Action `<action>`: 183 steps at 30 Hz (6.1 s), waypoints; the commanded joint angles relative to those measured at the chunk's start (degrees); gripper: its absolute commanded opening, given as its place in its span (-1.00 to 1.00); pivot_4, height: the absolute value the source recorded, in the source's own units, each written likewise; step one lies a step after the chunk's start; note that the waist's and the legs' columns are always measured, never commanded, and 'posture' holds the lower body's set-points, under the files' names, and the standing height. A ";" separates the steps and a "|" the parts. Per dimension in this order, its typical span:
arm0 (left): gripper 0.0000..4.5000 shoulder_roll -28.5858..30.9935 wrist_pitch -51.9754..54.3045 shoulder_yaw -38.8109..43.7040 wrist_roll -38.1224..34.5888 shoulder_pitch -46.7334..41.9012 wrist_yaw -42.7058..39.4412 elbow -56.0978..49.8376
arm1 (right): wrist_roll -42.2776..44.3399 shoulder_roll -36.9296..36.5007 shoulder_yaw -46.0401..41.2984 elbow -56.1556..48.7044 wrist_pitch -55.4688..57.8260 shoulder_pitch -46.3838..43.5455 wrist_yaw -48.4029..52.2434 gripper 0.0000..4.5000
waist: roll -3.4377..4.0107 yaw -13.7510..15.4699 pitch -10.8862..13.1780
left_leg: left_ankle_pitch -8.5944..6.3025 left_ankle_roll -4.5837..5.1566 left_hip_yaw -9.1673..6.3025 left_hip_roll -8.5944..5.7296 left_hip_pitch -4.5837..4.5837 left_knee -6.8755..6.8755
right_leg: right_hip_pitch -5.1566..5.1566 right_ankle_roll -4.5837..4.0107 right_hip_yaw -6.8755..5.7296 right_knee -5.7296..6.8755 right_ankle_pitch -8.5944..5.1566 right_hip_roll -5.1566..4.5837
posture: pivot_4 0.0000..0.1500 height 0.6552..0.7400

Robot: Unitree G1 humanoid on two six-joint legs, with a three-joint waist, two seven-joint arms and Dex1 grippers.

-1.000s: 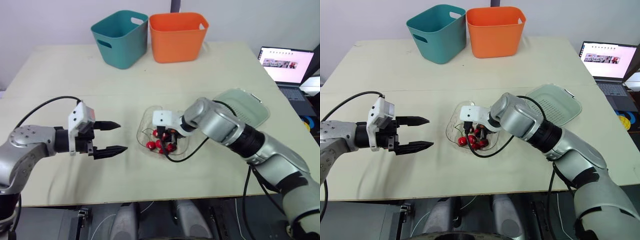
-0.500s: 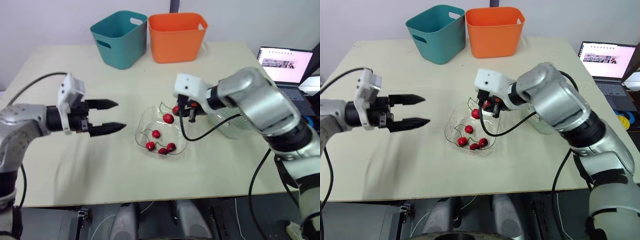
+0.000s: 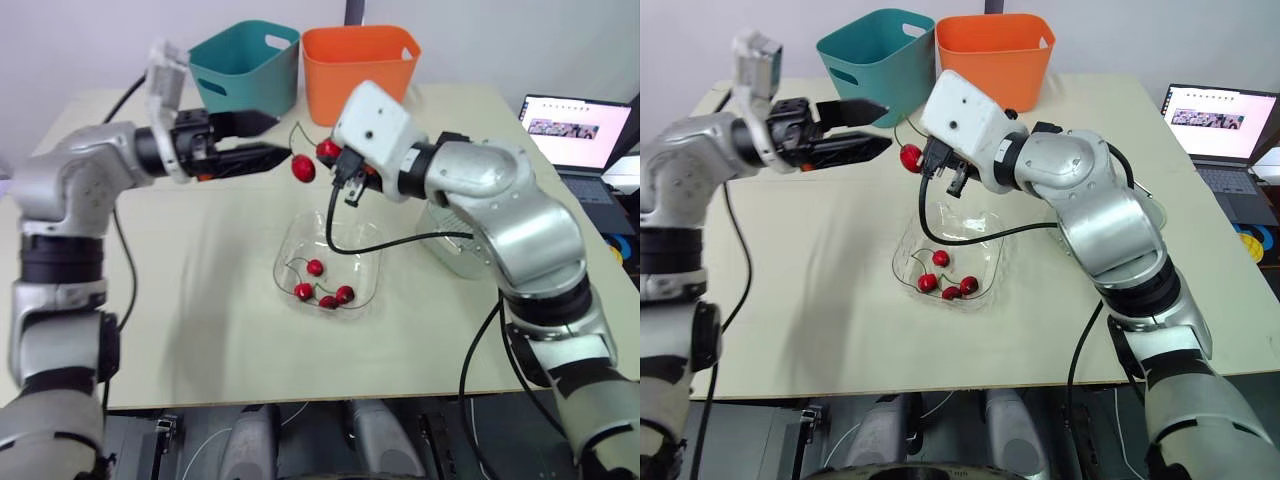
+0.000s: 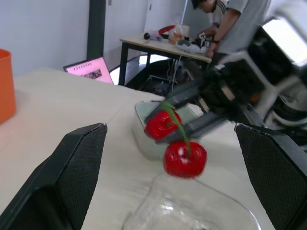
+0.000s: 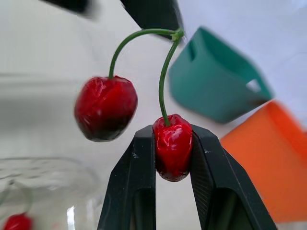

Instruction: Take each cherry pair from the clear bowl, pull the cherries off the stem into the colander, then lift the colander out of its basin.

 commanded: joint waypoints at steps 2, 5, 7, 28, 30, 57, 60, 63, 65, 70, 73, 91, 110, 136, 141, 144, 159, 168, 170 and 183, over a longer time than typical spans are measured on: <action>1.00 -0.74 -3.59 -0.32 3.51 -3.89 -2.77 3.95 | -3.07 -0.75 -0.57 -1.96 -3.84 0.45 -1.71 -0.71 | 0.00 -0.24 0.00 | 0.00 0.00 0.03 0.01 0.03 -0.05 | -0.04 0.00 0.02 0.02 0.00 0.01 | 1.00 1.00; 1.00 -1.84 -4.18 -0.28 4.73 -5.28 -3.91 6.08 | -3.99 -0.76 -0.59 -1.90 -4.43 0.82 -1.70 -0.71 | 0.01 -0.11 0.00 | 0.00 0.01 -0.02 0.03 0.05 -0.06 | -0.08 -0.01 0.01 0.13 0.00 0.06 | 1.00 1.00; 1.00 -2.36 -3.73 -0.16 4.83 -5.72 -4.85 6.71 | -4.39 -0.74 -0.74 -2.11 -4.39 1.14 -1.61 -0.71 | 0.00 -0.05 0.00 | 0.00 0.01 -0.02 0.02 0.05 -0.03 | -0.06 -0.01 0.01 0.14 0.00 0.05 | 1.00 1.00; 0.58 -5.52 -0.11 2.29 3.63 -5.63 -4.98 5.14 | -6.29 -0.45 -0.31 -1.55 -5.13 1.78 -0.82 -0.71 | 0.00 -0.02 0.00 | 0.01 0.01 -0.04 0.01 0.02 -0.01 | -0.05 0.01 0.01 0.13 0.00 0.03 | 1.00 1.00; 0.28 -5.80 0.00 2.24 3.63 -5.51 -4.69 5.06 | -6.52 -0.59 -0.23 -1.56 -5.35 1.70 -0.77 -0.71 | 0.00 -0.04 0.00 | 0.01 0.01 -0.04 0.01 0.02 -0.01 | -0.05 0.01 0.02 0.13 0.00 0.04 | 1.00 1.00; -1.00 -2.11 -1.94 0.91 4.67 -6.90 -12.11 6.18 | 23.15 5.19 -26.90 -0.21 20.11 2.21 9.79 0.99 | 0.00 -0.01 0.00 | 0.01 0.01 -0.11 0.01 0.03 0.00 | 0.02 0.01 -0.01 0.13 0.00 0.03 | 1.00 1.00; -1.00 -1.37 -2.54 -0.13 5.47 -7.45 -14.89 6.26 | 28.37 5.58 -30.52 4.48 24.15 -0.40 10.34 0.99 | 0.01 -0.03 0.00 | 0.01 0.01 -0.10 0.01 0.04 -0.01 | 0.02 0.01 -0.01 0.12 0.00 0.03 | 1.00 1.00; -1.00 -1.15 -2.73 -0.79 6.00 -7.39 -16.25 5.64 | 31.69 5.70 -31.44 6.96 26.17 -2.25 9.81 0.99 | 0.01 -0.12 0.01 | 0.01 0.01 -0.10 0.01 0.04 -0.02 | 0.00 0.00 -0.02 0.13 0.00 0.03 | 1.00 1.00; -1.00 -1.00 -2.49 -1.35 6.12 -6.71 -16.98 4.05 | 33.25 6.08 -30.82 8.26 26.65 -3.30 9.46 0.99 | 0.02 -0.16 0.01 | 0.00 0.01 -0.10 0.02 0.05 -0.04 | -0.01 0.01 -0.01 0.13 0.00 0.05 | 1.00 1.00; -1.00 -0.75 -2.24 -1.90 6.36 -5.33 -17.35 1.80 | 36.07 6.85 -29.79 9.72 26.26 -4.22 8.07 0.99 | 0.02 -0.10 0.01 | 0.00 0.01 -0.10 0.02 0.04 -0.05 | -0.02 0.01 -0.01 0.13 0.00 0.05 | 1.00 1.00; -1.00 -0.87 -1.64 -1.60 5.97 -5.16 -17.13 1.07 | 36.95 6.80 -28.45 10.24 25.46 -4.16 7.35 0.99 | 0.02 -0.08 0.01 | 0.00 0.01 -0.10 0.02 0.03 -0.04 | -0.02 0.01 -0.01 0.13 0.00 0.04 | 1.00 1.00; -1.00 -1.50 -0.52 -1.20 5.26 -3.92 -16.48 -1.55 | 37.94 6.47 -23.92 14.45 19.51 -3.65 5.23 0.24 | 0.02 -0.12 0.01 | 0.00 0.01 -0.10 0.02 0.03 -0.03 | -0.02 0.01 -0.01 0.13 0.00 0.04 | 1.00 1.00; -1.00 -2.42 -1.58 0.49 5.10 -5.99 -14.67 0.95 | 38.64 2.58 -19.70 11.99 19.18 -0.35 6.01 -0.50 | 0.02 -0.07 0.01 | 0.00 0.01 -0.10 0.02 0.03 -0.03 | -0.02 0.01 -0.01 0.12 0.00 0.04 | 1.00 1.00; -1.00 -1.69 -8.70 -2.00 10.70 -1.21 -14.35 0.72 | 34.62 -19.83 -34.89 14.94 11.28 17.53 4.98 -0.50 | 0.02 0.55 0.01 | 0.00 0.01 -0.09 -0.02 0.00 0.00 | 0.04 0.04 0.01 0.01 -0.03 0.01 | 1.00 1.00; -1.00 -2.36 -9.84 -2.49 11.43 -0.36 -14.48 1.19 | 28.46 -23.00 -32.75 19.69 3.78 23.55 4.64 -0.50 | 0.03 0.14 0.01 | 0.00 0.01 -0.03 -0.02 0.04 0.00 | 0.02 0.03 0.06 0.02 -0.02 0.02 | 1.00 1.00; -1.00 -2.70 -9.95 -2.61 11.64 -0.19 -14.58 1.08 | 25.45 -22.76 -30.73 22.37 0.42 24.67 4.57 -0.50 | 0.03 -0.11 0.01 | 0.00 0.01 -0.01 -0.01 0.09 -0.02 | 0.03 0.04 0.07 0.05 -0.02 0.03 | 1.00 1.00; -1.00 -1.91 -9.25 -2.21 11.79 0.21 -14.26 0.13 | 21.93 -22.60 -29.30 29.01 -3.87 21.74 6.70 0.95 | 0.03 -0.02 0.01 | 0.00 0.01 -0.02 -0.02 0.07 -0.01 | 0.04 0.05 0.08 0.06 -0.02 0.03 | 1.00 1.00; -1.00 -1.90 -6.92 -0.52 9.87 -1.33 -13.67 -0.86 | 40.90 -12.33 -32.72 17.27 12.08 11.67 7.87 0.98 | 0.04 -0.15 0.01 | 0.00 0.01 -0.05 0.02 0.13 -0.03 | 0.03 0.05 0.08 0.14 -0.02 0.09 | 1.00 1.00; -1.00 -2.10 -6.09 -0.44 9.17 -0.95 -13.27 -2.44 | 45.09 -7.70 -32.01 15.23 15.44 9.29 6.46 0.98 | 0.04 -0.05 0.02 | 0.00 0.01 -0.12 0.02 0.10 -0.03 | 0.03 0.05 0.04 0.16 -0.02 0.10 | 1.00 1.00; -1.00 -3.93 -2.42 0.39 4.85 2.70 -7.78 -9.76 | 48.12 8.18 -25.55 16.10 15.55 5.09 1.56 0.98 | 0.04 -0.03 0.01 | 0.00 0.01 -0.14 0.00 0.03 0.06 | 0.06 0.06 0.01 0.16 -0.02 0.04 | 1.00 1.00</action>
